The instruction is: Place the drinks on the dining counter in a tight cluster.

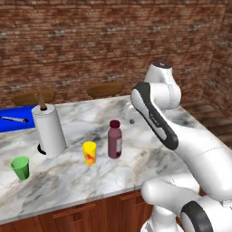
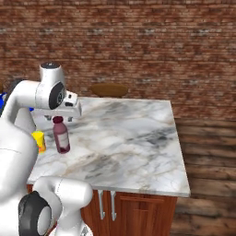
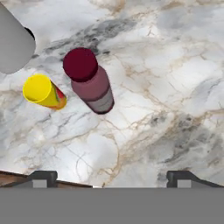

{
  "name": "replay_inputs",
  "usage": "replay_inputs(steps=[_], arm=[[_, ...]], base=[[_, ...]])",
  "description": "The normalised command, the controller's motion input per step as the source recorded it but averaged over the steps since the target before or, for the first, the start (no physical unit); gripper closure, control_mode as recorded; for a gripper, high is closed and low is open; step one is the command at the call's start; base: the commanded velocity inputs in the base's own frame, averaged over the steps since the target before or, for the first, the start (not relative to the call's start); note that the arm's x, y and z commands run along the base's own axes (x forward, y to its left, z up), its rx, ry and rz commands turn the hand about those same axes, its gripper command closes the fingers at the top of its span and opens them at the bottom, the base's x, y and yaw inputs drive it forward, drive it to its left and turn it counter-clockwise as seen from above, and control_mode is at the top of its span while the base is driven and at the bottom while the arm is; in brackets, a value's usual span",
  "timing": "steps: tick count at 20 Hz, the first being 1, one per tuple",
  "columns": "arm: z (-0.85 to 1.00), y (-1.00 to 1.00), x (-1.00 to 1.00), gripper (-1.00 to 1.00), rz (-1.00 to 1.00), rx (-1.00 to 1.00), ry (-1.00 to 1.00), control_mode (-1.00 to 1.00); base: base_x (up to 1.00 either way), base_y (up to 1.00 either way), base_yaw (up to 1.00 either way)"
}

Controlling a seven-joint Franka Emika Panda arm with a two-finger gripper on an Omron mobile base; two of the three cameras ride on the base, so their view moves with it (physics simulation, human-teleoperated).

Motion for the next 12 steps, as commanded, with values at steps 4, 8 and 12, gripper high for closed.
replay_inputs(steps=[4,8,12], arm=[[0.48,-0.30,-0.96,-1.00,-0.03,0.00,-0.16,-1.00],[0.61,-0.19,-1.00,-1.00,-0.01,0.00,-0.07,-1.00],[0.58,-0.09,-0.96,-1.00,0.00,-0.01,0.03,-1.00]], base=[[0.00,0.00,0.00],[0.00,0.00,0.00],[0.00,0.00,0.00]])
